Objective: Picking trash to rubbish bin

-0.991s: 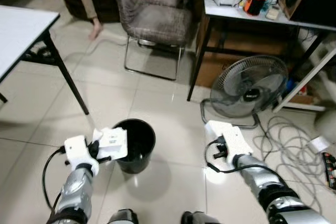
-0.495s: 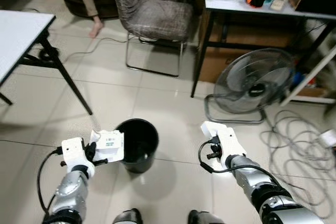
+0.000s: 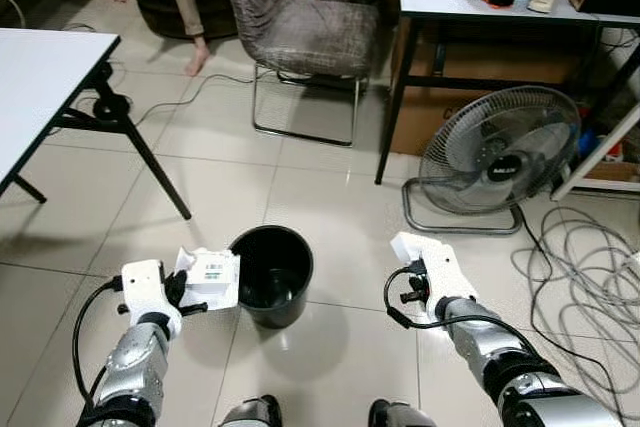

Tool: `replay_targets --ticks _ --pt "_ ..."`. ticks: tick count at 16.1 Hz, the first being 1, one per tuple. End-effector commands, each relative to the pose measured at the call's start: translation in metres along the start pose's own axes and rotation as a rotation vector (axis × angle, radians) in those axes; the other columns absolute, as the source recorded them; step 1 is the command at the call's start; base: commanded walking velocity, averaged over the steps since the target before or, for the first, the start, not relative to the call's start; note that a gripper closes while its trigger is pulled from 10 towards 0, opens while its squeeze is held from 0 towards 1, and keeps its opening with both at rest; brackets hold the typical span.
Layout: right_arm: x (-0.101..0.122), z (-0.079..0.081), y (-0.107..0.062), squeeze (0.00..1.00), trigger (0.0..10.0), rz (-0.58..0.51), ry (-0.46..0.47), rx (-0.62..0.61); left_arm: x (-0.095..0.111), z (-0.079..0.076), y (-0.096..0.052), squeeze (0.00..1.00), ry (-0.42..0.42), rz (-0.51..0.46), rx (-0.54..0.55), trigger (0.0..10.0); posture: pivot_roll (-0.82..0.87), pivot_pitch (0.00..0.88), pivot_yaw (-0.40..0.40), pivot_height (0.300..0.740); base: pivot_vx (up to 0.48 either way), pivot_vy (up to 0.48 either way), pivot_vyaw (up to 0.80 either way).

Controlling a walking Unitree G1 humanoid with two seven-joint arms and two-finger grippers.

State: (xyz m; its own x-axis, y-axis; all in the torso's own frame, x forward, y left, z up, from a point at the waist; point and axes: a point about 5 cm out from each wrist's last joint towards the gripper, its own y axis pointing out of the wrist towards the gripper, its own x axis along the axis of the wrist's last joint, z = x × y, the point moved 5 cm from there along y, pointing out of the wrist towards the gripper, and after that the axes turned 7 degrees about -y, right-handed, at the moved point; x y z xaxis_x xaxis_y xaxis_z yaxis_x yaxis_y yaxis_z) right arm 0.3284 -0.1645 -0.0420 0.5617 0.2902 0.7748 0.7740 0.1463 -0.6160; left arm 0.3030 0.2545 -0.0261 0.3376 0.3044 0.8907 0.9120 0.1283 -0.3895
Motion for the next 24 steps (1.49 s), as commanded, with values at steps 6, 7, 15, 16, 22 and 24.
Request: replay_targets --ticks 6,7,15,16,22,24 --pt "0.0 -0.017 -0.004 0.0 10.0 0.019 -0.119 0.031 -0.019 -0.003 -0.01 0.0 -0.091 -0.018 0.052 0.0 -0.13 0.159 -0.121 0.74 0.0 0.0 0.0" --pt "0.004 -0.022 -0.004 0.0 10.0 0.017 -0.129 0.024 -0.022 -0.006 -0.01 0.0 -0.107 -0.015 0.054 0.0 -0.14 0.159 -0.128 0.74 0.0 0.0 0.0" --pt "0.015 -0.023 -0.001 0.0 10.0 -0.009 -0.08 -0.02 -0.017 -0.018 -0.002 0.0 -0.058 0.013 0.0 0.0 -0.09 0.15 -0.025 0.74 0.0 0.0 0.0" --pt "0.012 -0.015 0.0 0.0 10.0 -0.008 -0.061 -0.01 -0.014 -0.013 -0.002 0.0 -0.046 0.009 0.003 0.0 -0.09 0.149 -0.009 0.74 0.0 0.0 0.0" --pt "0.007 0.005 0.002 0.0 10.0 -0.005 -0.06 0.03 -0.016 0.004 -0.007 0.0 -0.041 0.02 0.043 0.0 -0.07 0.157 -0.009 0.74 0.0 0.0 0.0" --pt "0.004 -0.002 0.0 0.0 10.0 0.001 -0.064 0.019 -0.028 0.002 -0.011 0.0 -0.044 0.05 0.037 0.0 -0.1 0.162 -0.019 0.74 0.0 0.0 0.0"
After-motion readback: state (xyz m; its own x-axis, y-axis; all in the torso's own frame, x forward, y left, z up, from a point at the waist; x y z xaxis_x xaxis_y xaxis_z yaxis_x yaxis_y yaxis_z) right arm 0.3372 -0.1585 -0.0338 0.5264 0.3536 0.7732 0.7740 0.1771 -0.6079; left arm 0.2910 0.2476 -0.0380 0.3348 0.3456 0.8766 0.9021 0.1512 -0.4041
